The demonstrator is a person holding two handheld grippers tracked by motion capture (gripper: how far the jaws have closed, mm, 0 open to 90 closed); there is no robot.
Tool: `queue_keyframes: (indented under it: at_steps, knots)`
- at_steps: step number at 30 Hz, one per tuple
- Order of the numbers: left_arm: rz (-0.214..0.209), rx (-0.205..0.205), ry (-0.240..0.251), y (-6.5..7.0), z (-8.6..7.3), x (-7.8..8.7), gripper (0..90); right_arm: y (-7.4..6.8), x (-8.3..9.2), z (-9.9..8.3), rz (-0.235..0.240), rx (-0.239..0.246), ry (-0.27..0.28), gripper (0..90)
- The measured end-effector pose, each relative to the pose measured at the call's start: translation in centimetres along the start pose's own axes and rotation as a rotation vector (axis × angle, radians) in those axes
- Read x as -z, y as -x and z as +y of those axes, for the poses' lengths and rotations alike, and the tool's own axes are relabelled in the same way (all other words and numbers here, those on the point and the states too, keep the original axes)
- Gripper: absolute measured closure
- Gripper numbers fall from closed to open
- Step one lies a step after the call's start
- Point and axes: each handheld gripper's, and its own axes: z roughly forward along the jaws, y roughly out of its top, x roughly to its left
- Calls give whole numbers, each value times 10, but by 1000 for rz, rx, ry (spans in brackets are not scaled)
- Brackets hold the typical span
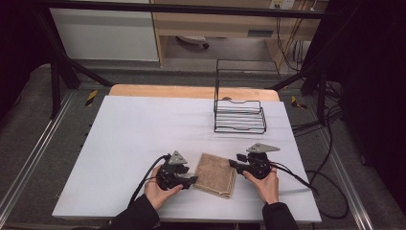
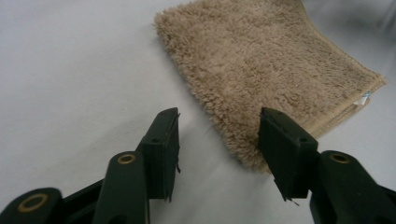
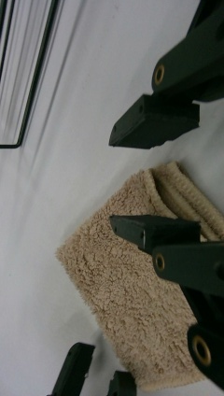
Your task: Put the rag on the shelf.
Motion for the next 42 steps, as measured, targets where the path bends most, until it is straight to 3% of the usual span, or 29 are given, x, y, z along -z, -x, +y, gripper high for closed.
queue_keyframes:
  at_steps: [3,4,6,8,9,12,18,19,20,21,25,26,27,29,31,36,42]
  knots:
    - [-11,9,-3,0,-1,-3,530,1,-4,1,22,-10,-9,697]
    - [-14,17,0,0,-1,-3,530,1,-4,1,22,-10,-9,697]
    - [-24,27,-3,-1,-2,-4,567,-1,-6,1,8,2,-50,808]
    - [-27,31,-4,0,-2,-5,580,-1,-7,1,10,7,-55,836]
    - [-29,35,-3,1,-3,-5,587,-2,-6,0,15,7,-73,900]
    - [-36,38,-8,1,-3,-5,615,-2,-2,1,8,13,-80,900]
    - [-65,62,-21,3,-5,-6,721,0,10,4,-14,16,-32,900]
    - [-66,62,-21,4,-5,-7,743,0,11,4,-18,20,-18,858]
    - [-65,60,-23,5,-5,-7,765,0,6,3,-4,26,3,738]
    - [-64,62,-23,5,-5,-7,775,0,4,3,-1,21,6,682]
    - [-59,64,-24,9,-5,-9,807,0,-8,1,-5,24,-13,658]
    - [-55,61,-24,10,-5,-9,828,0,-13,-1,0,28,-50,692]
    - [-56,59,-25,10,-5,-9,828,0,-13,-1,0,28,-50,692]
    - [-58,62,-26,10,-5,-9,860,0,-13,-1,8,26,-69,837]
    - [-65,68,-29,9,-4,-9,873,0,-11,0,5,23,-65,878]
    - [-94,62,-32,11,-3,-4,884,0,0,5,5,16,-38,889]
    - [-101,36,-43,22,-1,-2,883,1,0,5,-16,36,-64,888]
